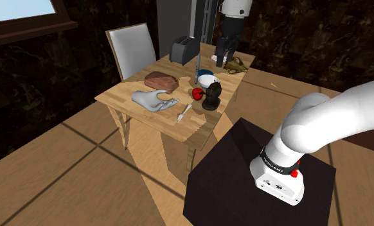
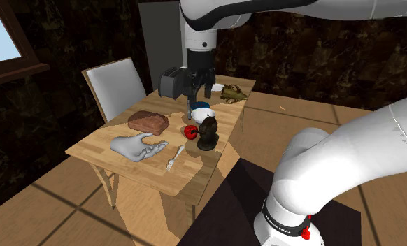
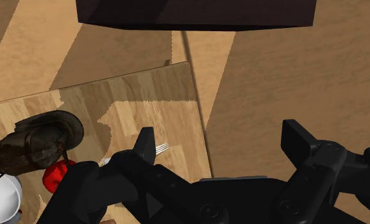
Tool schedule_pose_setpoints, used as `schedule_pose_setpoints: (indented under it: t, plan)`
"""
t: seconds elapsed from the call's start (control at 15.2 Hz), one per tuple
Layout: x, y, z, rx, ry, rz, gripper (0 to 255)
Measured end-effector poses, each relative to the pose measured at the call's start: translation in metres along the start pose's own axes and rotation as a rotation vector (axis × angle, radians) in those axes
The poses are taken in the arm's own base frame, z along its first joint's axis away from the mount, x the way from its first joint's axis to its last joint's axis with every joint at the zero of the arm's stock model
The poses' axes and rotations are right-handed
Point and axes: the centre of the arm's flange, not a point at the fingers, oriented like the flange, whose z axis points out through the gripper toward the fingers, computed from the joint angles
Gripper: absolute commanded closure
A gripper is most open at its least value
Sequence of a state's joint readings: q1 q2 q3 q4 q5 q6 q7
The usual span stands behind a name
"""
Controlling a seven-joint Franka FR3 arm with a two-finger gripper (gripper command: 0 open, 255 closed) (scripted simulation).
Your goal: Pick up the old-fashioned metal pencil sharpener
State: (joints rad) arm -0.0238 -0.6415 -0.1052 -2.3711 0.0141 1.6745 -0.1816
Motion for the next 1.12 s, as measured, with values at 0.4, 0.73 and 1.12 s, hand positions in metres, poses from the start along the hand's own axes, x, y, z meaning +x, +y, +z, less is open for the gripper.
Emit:
schedule_pose_setpoints:
  t: [0.4,0.73,1.12]
  plan:
    - [0.036,0.044,0.051,-0.005,-0.003,0.002,0]
    - [0.073,0.082,0.093,-0.011,-0.006,0.004,0]
    - [0.111,0.13,0.142,-0.017,-0.009,0.007,0]
